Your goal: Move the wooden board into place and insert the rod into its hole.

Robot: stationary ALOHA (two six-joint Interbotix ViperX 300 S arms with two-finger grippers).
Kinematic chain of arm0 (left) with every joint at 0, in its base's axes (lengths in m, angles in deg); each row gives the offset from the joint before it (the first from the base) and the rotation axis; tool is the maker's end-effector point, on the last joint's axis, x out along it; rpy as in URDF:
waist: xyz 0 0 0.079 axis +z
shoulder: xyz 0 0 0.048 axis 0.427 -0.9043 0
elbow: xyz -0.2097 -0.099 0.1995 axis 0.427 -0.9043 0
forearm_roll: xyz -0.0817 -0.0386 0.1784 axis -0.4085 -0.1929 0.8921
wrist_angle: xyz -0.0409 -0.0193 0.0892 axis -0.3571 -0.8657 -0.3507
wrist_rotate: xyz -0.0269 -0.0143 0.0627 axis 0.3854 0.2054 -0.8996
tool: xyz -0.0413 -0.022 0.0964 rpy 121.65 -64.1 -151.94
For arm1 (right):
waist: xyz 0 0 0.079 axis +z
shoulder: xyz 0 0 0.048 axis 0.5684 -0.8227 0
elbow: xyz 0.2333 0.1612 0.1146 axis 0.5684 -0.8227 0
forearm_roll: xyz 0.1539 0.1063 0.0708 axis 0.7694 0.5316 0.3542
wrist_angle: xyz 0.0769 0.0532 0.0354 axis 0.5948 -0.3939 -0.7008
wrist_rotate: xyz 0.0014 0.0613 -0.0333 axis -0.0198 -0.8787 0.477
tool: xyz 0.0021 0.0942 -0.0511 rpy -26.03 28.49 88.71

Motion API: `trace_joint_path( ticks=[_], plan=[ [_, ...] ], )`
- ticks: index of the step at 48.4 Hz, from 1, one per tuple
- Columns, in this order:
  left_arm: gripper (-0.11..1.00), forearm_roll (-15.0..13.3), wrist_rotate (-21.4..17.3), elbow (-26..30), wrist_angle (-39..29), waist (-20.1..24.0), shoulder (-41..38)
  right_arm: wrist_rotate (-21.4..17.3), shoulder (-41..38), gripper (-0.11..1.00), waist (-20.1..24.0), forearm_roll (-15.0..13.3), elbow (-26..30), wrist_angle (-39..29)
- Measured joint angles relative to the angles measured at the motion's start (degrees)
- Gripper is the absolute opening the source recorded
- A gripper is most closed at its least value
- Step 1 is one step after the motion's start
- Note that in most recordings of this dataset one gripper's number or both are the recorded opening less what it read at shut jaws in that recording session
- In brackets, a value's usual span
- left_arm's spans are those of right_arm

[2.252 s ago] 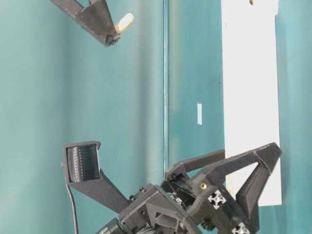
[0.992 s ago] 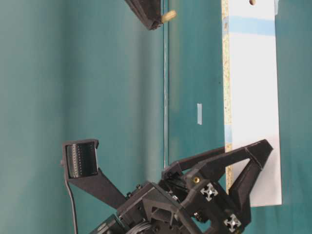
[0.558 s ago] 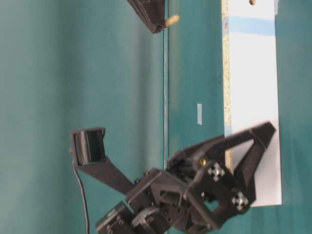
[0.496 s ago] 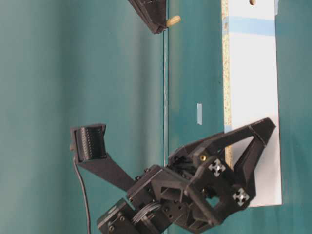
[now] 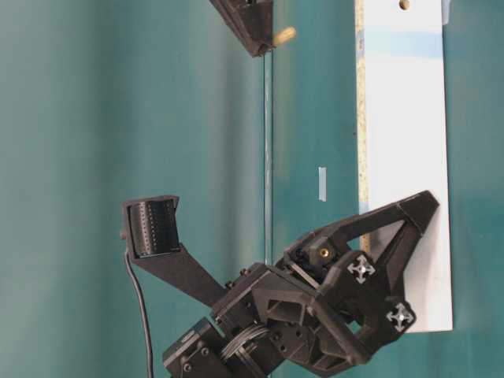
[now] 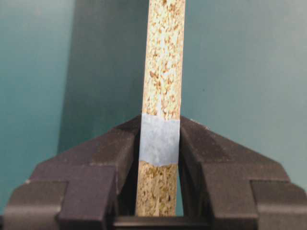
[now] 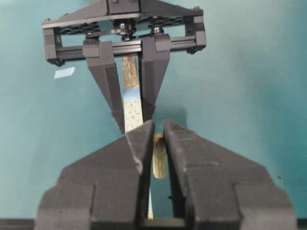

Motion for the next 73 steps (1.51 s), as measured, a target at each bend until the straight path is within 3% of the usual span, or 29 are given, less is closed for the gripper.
trace_joint_path(
  ticks=[17, 34, 73],
  plan=[
    [0.21, 0.0, 0.0, 0.0, 0.0, -0.09, 0.0, 0.0, -7.21, 0.11, 0.09, 0.0, 1.58, 6.94],
    [0.21, 0.09, 0.09, 0.0, 0.0, -0.09, 0.0, 0.0, -10.72, 0.11, 2.29, 0.0, 2.2, 7.29],
    [0.21, 0.09, 0.0, -0.09, 0.0, -0.09, 0.0, 0.0, -13.36, 0.11, 2.81, 0.0, 2.99, 7.38]
  ],
)
